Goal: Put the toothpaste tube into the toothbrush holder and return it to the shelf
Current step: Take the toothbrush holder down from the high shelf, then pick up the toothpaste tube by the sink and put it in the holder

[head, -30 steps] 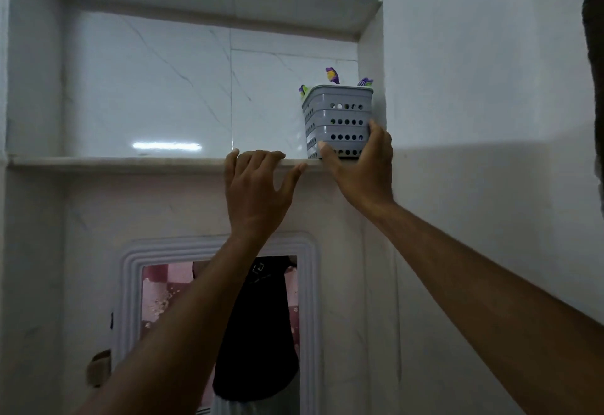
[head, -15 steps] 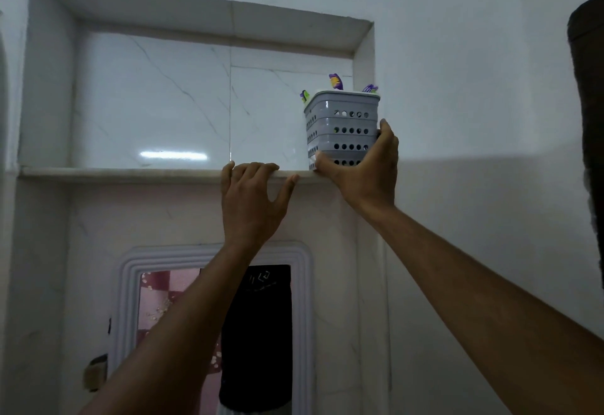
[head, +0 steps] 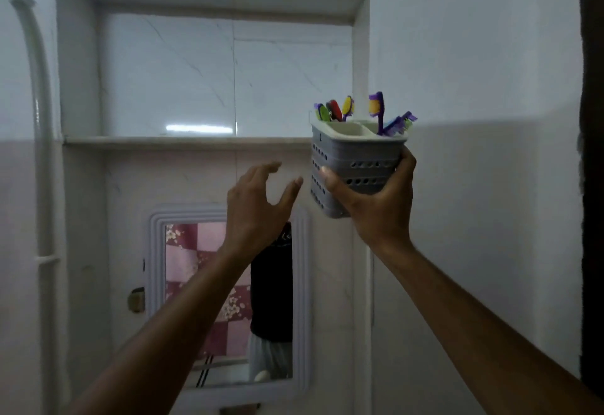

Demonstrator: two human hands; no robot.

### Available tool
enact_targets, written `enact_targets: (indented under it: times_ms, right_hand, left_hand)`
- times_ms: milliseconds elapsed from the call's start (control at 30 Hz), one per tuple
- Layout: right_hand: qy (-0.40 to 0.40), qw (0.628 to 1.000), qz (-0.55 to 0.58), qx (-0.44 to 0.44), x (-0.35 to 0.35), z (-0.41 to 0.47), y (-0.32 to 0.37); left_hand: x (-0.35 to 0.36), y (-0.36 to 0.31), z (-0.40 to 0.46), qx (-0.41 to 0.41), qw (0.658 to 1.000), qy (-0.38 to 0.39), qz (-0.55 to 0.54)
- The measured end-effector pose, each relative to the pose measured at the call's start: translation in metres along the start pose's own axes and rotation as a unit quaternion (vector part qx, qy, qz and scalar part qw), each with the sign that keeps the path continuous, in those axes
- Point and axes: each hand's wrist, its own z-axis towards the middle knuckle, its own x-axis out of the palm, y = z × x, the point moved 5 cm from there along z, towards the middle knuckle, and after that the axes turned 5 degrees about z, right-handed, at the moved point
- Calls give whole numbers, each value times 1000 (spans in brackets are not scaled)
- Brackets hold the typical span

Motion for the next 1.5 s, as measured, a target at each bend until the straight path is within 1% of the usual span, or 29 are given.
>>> enact_targets:
  times_ms: [100,167,267,400,567,667,767,933,1033,1100,1167,1267,1333,1433,1500]
  right_hand:
    - [1,998,-12,55,-25,-48,-21]
    - [9,996,-23,91,-40,-83,-35]
    - [36,988,-37,144,-62,-140,-54]
    - [80,968,-77,227,-87,-214,-74]
    - [131,930,-125,320,-115,-312,-95]
    - [145,905,-142,374,-132,-370,-106]
    - [148,880,-164,421,-140,-421,-119]
    - [161,836,-190,489,-147,-492,-150]
    - [164,808,-223,520,-151,-528,-164]
    - [158,795,-240,534,-151,-548,-173]
    - [155,783,-261,543,-151,-564,-180]
    - [152,766,-312,541,-150,-583,-188]
    - [147,762,-327,540,-145,-589,-185]
    - [142,757,-339,541,-136,-596,-183]
    - [147,749,-348,545,-132,-601,-184]
  left_hand:
    - [4,8,-46,-36,998,50,-9]
    - [7,13,-81,-45,996,80,-8]
    - [11,24,-143,-82,988,129,-6]
    - [12,44,-235,-152,972,176,-9]
    - [9,67,-354,-248,942,227,-7]
    - [8,89,-411,-300,916,267,-20]
    - [8,123,-455,-351,892,284,-20]
    - [3,185,-529,-381,864,329,0]
    - [-3,230,-572,-399,841,364,26]
    - [-6,260,-592,-375,835,398,59]
    - [-8,284,-605,-319,828,449,105]
    - [-1,308,-617,-206,793,550,160]
    - [8,319,-621,-143,768,594,189]
    - [20,328,-628,-64,745,623,227]
    - [26,328,-629,-18,742,624,245]
